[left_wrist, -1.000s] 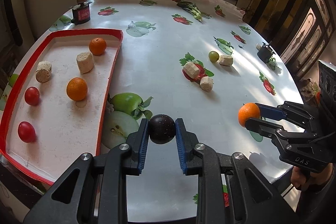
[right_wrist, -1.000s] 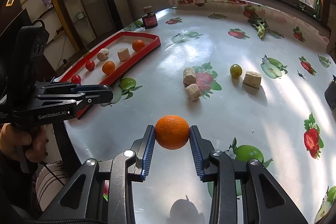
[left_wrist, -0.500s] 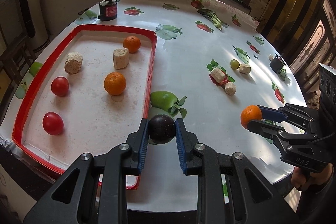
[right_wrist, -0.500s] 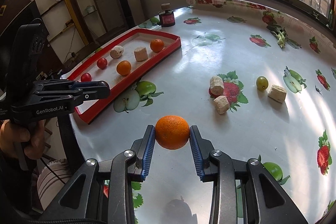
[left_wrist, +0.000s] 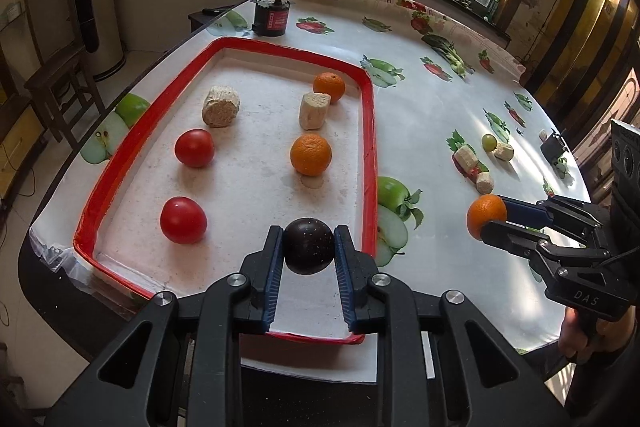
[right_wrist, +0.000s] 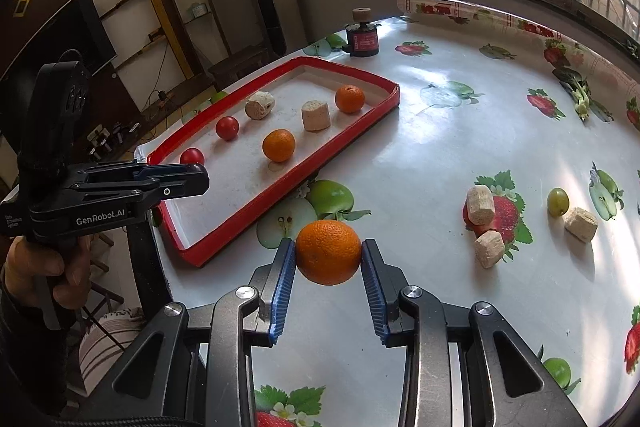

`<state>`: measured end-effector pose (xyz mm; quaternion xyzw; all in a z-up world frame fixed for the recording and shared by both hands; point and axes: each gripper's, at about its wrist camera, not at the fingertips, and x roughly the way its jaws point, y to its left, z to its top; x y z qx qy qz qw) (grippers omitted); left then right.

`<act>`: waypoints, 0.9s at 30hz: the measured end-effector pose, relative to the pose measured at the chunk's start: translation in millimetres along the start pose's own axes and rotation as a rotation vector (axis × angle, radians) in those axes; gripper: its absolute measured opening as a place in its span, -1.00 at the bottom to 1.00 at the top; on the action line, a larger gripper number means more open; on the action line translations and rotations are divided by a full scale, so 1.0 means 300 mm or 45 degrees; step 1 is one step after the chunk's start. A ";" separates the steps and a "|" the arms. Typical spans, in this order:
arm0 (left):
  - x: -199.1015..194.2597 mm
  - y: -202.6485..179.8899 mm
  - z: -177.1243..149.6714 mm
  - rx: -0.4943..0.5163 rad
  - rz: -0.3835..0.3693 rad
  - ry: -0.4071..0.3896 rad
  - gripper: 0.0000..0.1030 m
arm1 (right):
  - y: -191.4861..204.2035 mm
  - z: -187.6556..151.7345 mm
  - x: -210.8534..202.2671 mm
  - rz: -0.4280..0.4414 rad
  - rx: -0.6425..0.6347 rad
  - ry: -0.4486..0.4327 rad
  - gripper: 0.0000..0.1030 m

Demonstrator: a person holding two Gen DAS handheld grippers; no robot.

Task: Organize fruits
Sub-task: 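Lower the plum and orange into the tray and open both grippers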

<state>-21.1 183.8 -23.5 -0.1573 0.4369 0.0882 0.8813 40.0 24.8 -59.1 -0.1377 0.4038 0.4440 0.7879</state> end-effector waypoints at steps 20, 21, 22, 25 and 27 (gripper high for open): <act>-0.030 0.305 0.008 -0.197 0.169 -0.037 -0.57 | 0.243 0.171 0.230 0.131 -0.156 0.052 -0.34; -0.021 0.311 0.007 -0.198 0.169 -0.030 -0.57 | 0.248 0.172 0.243 0.132 -0.160 0.060 -0.34; -0.014 0.316 0.006 -0.197 0.172 -0.024 -0.57 | 0.254 0.173 0.256 0.132 -0.164 0.070 -0.34; 0.002 0.323 0.004 -0.194 0.181 -0.013 -0.57 | 0.265 0.173 0.291 0.135 -0.174 0.098 -0.34; 0.007 0.333 0.002 -0.200 0.180 -0.009 -0.57 | 0.270 0.171 0.312 0.137 -0.179 0.114 -0.34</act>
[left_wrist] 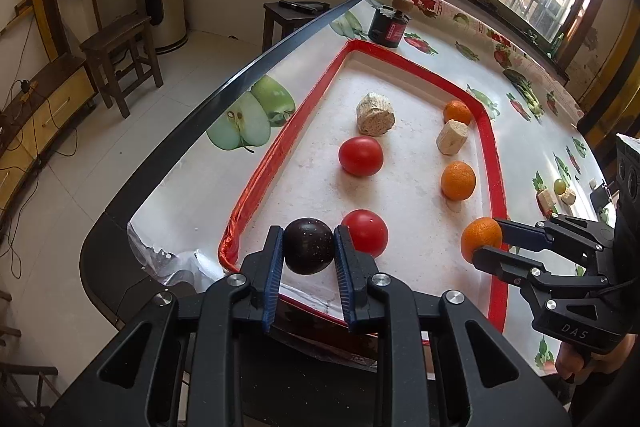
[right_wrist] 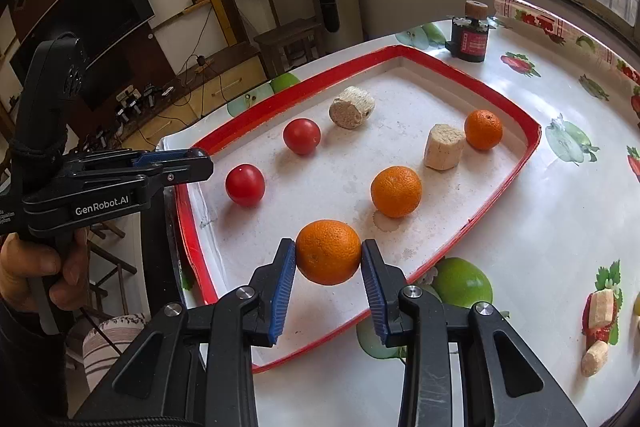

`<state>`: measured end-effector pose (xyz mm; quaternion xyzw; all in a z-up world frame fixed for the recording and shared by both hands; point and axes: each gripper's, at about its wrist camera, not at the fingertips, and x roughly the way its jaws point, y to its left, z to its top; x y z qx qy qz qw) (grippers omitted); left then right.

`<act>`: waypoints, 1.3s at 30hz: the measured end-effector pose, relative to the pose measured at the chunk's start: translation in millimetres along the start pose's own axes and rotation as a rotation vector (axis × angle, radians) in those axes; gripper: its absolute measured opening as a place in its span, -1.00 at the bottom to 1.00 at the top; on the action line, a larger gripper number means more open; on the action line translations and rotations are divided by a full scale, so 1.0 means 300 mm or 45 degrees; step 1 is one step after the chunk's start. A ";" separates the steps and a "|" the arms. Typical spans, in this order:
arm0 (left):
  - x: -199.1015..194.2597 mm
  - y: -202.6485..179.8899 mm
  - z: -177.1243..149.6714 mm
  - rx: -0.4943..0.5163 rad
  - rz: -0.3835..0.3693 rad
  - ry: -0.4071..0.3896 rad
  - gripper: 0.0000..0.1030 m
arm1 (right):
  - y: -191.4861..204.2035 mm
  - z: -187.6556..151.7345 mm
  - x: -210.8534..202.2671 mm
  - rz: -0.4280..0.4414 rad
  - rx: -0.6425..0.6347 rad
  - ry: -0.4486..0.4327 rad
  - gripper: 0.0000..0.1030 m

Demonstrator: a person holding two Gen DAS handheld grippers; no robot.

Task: Organize fruits
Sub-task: 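Lower the plum and orange into the tray and open both grippers, then move both grippers back to the beige blocks on the cloth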

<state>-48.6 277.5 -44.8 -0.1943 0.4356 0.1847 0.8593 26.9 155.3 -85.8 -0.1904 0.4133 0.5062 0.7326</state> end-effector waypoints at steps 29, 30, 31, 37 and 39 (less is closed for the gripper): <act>-0.042 -0.059 0.001 0.022 0.064 -0.023 -0.01 | -0.047 -0.034 -0.122 -0.020 0.045 -0.088 0.07; -0.047 -0.063 0.000 0.024 0.060 -0.025 -0.01 | -0.055 -0.039 -0.134 -0.025 0.050 -0.093 0.07; -0.052 -0.070 0.000 0.027 0.056 -0.029 -0.01 | -0.064 -0.045 -0.146 -0.030 0.057 -0.099 0.07; -0.075 -0.126 0.002 0.057 0.035 -0.041 -0.01 | -0.124 -0.089 -0.212 -0.064 0.103 -0.126 0.07; -0.080 -0.148 0.004 0.068 0.030 -0.046 -0.01 | -0.148 -0.104 -0.231 -0.077 0.121 -0.133 0.07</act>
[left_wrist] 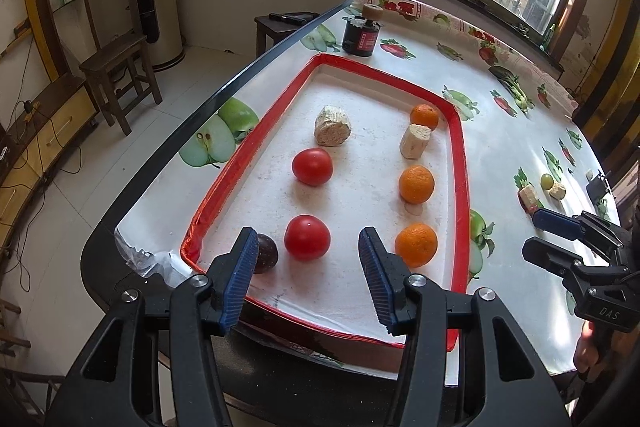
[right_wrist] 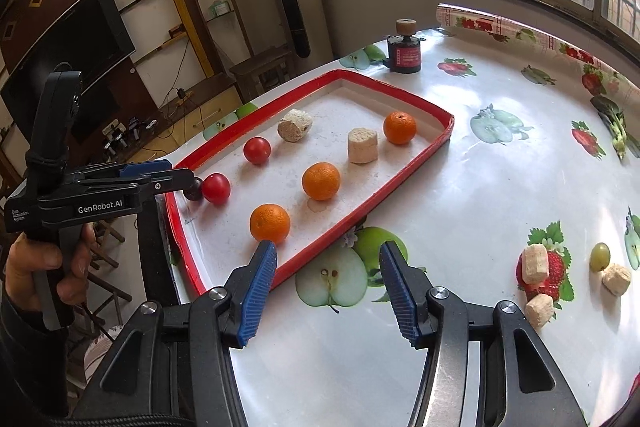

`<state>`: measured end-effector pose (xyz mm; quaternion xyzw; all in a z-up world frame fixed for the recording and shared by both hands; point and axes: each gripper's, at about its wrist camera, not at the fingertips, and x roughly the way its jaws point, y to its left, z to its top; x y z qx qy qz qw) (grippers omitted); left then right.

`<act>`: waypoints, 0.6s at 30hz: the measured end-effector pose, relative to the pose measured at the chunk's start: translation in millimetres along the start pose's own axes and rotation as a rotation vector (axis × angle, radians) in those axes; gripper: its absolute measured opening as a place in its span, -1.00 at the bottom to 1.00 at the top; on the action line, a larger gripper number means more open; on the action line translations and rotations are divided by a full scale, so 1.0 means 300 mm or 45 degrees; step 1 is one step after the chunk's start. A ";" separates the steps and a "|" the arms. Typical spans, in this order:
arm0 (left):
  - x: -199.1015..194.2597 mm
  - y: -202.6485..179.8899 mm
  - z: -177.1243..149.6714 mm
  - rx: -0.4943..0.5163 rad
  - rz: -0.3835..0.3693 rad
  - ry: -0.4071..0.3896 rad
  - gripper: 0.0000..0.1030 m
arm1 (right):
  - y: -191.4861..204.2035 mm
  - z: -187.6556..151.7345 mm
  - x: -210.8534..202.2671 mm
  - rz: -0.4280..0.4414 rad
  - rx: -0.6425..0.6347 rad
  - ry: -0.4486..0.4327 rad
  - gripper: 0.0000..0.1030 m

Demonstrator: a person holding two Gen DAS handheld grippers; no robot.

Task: Organize fruits
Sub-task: 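Move both grippers back to the beige blocks on the cloth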

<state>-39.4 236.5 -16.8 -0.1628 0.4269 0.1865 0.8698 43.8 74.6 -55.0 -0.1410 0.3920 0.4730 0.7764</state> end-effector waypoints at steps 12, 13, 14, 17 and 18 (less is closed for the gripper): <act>0.003 -0.149 0.006 0.079 -0.065 0.010 -0.01 | -0.194 -0.072 -0.105 -0.101 0.124 -0.033 0.07; 0.005 -0.164 0.007 0.087 -0.073 0.011 -0.01 | -0.211 -0.078 -0.114 -0.109 0.134 -0.035 0.07; 0.006 -0.183 0.008 0.094 -0.082 0.011 -0.01 | -0.227 -0.085 -0.122 -0.118 0.144 -0.037 0.07; 0.009 -0.239 0.016 0.117 -0.115 0.009 -0.01 | -0.273 -0.104 -0.140 -0.144 0.175 -0.036 0.07; 0.011 -0.259 0.020 0.128 -0.126 0.009 -0.01 | -0.288 -0.112 -0.146 -0.152 0.186 -0.037 0.07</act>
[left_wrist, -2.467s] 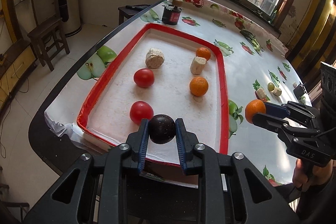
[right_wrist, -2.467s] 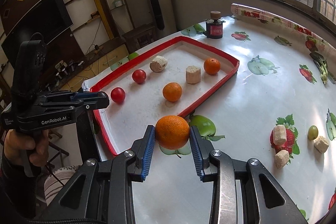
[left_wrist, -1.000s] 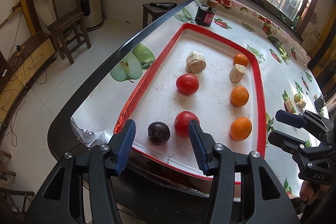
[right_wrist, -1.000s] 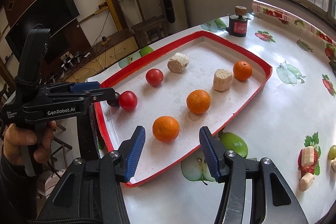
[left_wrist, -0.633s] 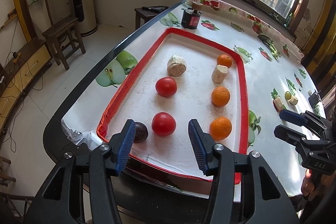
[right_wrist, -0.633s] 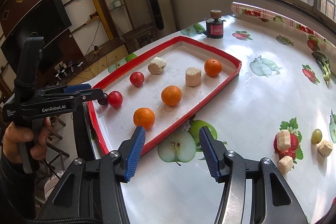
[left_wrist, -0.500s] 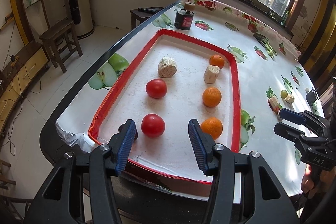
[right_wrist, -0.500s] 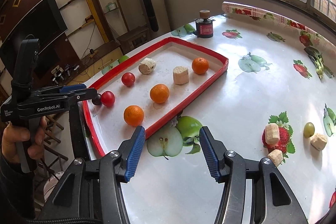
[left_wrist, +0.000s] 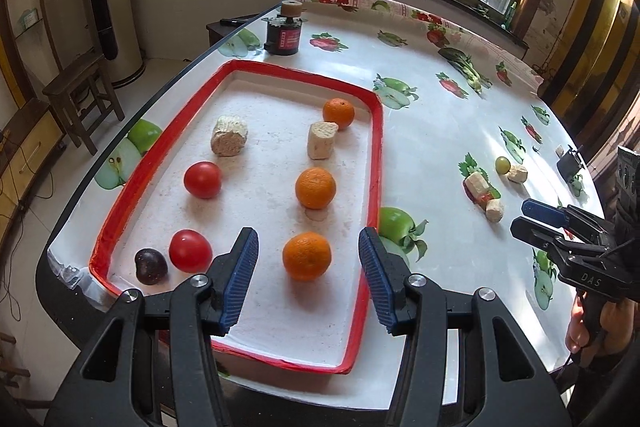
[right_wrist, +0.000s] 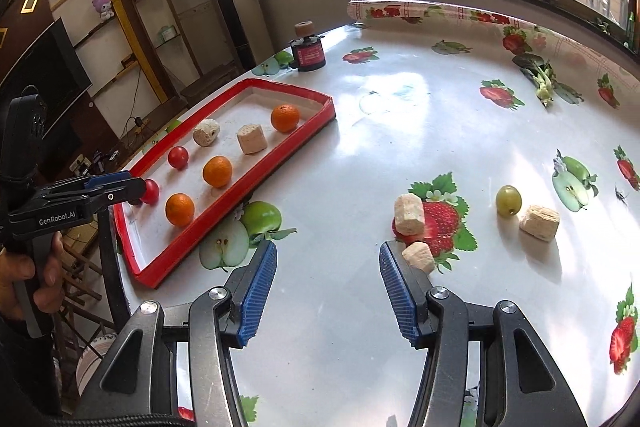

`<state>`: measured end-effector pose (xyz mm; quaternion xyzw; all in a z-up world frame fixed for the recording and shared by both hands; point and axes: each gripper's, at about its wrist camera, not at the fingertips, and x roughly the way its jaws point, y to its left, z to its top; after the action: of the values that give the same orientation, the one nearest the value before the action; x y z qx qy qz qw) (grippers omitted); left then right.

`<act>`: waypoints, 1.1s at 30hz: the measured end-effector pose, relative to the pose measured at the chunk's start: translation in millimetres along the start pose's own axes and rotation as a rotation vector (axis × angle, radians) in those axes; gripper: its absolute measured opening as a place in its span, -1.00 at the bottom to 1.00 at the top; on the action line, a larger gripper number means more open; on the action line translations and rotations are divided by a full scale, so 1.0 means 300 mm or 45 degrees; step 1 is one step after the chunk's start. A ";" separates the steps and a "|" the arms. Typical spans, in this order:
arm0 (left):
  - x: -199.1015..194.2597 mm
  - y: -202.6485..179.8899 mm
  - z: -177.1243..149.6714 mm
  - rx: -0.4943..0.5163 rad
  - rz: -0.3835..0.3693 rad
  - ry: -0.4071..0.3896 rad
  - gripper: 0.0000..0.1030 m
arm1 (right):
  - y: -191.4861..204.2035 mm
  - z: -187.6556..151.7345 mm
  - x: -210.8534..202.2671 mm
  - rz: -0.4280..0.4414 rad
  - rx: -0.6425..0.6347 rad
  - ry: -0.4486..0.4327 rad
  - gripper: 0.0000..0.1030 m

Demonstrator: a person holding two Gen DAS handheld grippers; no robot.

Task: Organize fruits
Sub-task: 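Move both grippers back to the beige blocks on the cloth, then grasp a long beige block with the right gripper while the left grasps another block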

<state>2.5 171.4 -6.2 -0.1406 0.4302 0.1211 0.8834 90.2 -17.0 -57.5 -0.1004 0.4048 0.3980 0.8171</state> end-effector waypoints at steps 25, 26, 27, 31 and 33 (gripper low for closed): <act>0.264 -0.565 0.010 0.273 -0.324 0.211 -0.02 | -0.466 -0.066 -0.033 -0.233 0.270 0.006 0.08; 0.281 -0.583 0.010 0.278 -0.328 0.225 -0.02 | -0.476 -0.057 -0.020 -0.238 0.271 0.012 0.08; 0.296 -0.598 0.010 0.282 -0.331 0.234 -0.02 | -0.485 -0.048 -0.008 -0.243 0.268 0.017 0.08; 0.355 -0.630 0.022 0.268 -0.328 0.254 -0.02 | -0.520 -0.008 0.040 -0.262 0.264 0.024 0.07; 0.376 -0.635 0.027 0.262 -0.332 0.252 -0.02 | -0.538 0.007 0.067 -0.266 0.270 0.034 0.06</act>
<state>139.9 7.3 -63.5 -0.1155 0.5031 -0.0535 0.8548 216.8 -111.6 -96.5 -0.0605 0.4428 0.2645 0.8546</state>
